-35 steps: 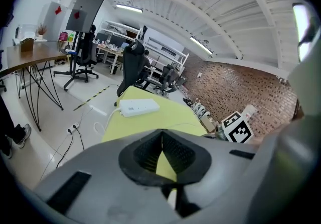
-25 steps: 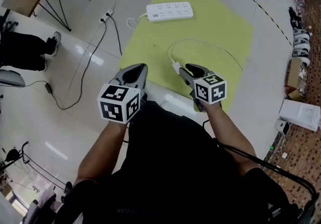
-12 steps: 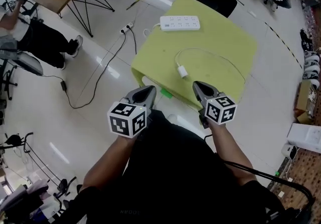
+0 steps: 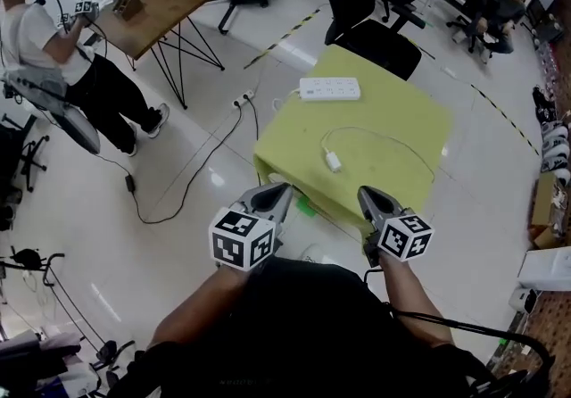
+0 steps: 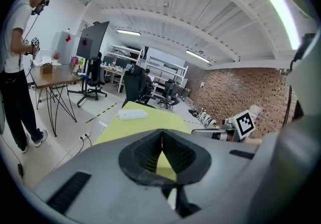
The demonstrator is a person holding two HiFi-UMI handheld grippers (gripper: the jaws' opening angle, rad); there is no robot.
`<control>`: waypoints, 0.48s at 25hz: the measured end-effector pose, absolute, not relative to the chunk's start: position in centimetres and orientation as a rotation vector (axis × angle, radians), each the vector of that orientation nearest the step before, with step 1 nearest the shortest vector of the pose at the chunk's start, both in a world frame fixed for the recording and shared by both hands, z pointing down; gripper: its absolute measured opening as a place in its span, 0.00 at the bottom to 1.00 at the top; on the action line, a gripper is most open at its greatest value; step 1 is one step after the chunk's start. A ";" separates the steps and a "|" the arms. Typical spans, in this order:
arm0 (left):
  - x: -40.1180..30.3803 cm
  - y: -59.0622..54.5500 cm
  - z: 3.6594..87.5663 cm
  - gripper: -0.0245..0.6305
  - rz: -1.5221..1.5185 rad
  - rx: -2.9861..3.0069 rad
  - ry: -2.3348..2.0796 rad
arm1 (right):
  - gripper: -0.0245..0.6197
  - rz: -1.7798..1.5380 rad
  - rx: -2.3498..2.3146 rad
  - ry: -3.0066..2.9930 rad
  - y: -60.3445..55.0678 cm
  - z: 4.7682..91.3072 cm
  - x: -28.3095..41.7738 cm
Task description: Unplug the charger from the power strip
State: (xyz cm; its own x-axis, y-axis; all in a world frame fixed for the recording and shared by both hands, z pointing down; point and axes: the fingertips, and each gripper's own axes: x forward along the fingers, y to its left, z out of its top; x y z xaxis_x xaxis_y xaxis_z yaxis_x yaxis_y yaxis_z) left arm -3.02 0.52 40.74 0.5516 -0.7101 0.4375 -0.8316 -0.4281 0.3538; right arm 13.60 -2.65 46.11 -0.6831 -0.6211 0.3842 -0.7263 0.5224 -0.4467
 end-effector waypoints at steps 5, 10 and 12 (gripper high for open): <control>-5.1 6.0 41.5 0.05 0.287 2.227 -1.231 | 0.04 0.815 1.112 -2.630 1.5 44.0 10.2; -6.3 10.6 41.9 0.05 0.233 2.213 -1.202 | 0.04 0.792 1.131 -2.627 7.4 42.3 8.4; -6.1 11.2 41.7 0.05 0.206 2.229 -1.186 | 0.04 0.757 1.151 -2.625 9.1 41.3 8.4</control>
State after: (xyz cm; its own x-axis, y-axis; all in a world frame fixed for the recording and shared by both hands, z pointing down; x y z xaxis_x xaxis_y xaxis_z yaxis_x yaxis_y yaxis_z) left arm -6.09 11.24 41.74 0.5890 -0.7034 0.3979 -0.7964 -0.4216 0.4337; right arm 8.37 9.08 41.31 -0.6852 -0.6371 0.3531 -0.7273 0.5713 -0.3804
